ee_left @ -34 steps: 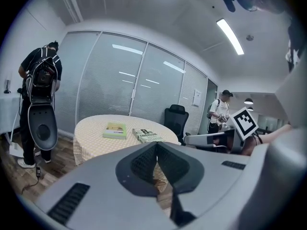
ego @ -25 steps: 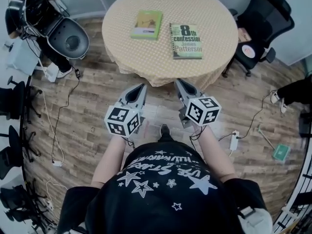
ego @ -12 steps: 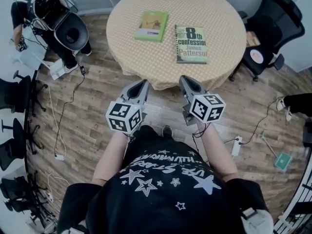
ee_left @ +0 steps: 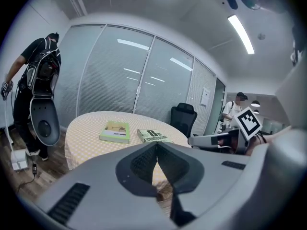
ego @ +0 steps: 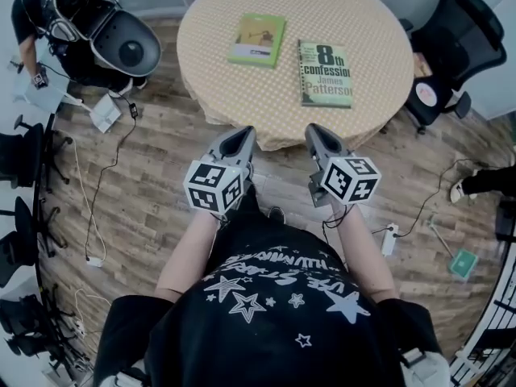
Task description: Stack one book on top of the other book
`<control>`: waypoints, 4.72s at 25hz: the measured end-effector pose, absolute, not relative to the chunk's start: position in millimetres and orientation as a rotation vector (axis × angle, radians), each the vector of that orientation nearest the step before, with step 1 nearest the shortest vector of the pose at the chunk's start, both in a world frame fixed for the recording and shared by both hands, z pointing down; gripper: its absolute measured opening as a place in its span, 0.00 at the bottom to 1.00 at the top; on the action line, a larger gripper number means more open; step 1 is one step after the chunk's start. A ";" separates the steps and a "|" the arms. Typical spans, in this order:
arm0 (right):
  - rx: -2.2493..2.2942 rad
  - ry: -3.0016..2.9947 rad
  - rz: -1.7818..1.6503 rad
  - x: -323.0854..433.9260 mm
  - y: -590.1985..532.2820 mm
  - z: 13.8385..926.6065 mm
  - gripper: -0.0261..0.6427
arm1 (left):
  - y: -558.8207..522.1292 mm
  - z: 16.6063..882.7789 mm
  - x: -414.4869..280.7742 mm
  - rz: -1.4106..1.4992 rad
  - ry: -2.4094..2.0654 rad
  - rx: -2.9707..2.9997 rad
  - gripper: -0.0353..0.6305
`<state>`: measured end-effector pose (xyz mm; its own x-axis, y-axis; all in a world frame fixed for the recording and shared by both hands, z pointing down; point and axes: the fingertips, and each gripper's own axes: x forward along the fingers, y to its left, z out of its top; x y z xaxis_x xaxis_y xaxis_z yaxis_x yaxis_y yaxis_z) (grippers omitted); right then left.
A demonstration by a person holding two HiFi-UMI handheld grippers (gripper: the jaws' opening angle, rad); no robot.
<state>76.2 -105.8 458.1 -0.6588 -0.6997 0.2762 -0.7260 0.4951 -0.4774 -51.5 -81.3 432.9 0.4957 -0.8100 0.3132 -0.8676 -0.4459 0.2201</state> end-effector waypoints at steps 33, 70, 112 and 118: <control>1.620 -2.379 1.061 -25.9 -330.2 506.3 0.08 | -327.4 480.6 -188.1 0.366 -1.179 2.450 0.07; 1.377 -2.203 1.336 -38.9 -396.5 603.9 0.32 | -401.7 588.3 -150.3 0.670 -0.936 2.198 0.52; 1.751 -2.324 0.958 29.4 -295.1 468.8 0.30 | -310.5 462.4 -95.1 0.363 -0.874 2.471 0.29; 1.673 -2.376 0.993 72.5 -287.9 477.2 0.30 | -296.0 464.7 -52.6 0.386 -0.938 2.449 0.29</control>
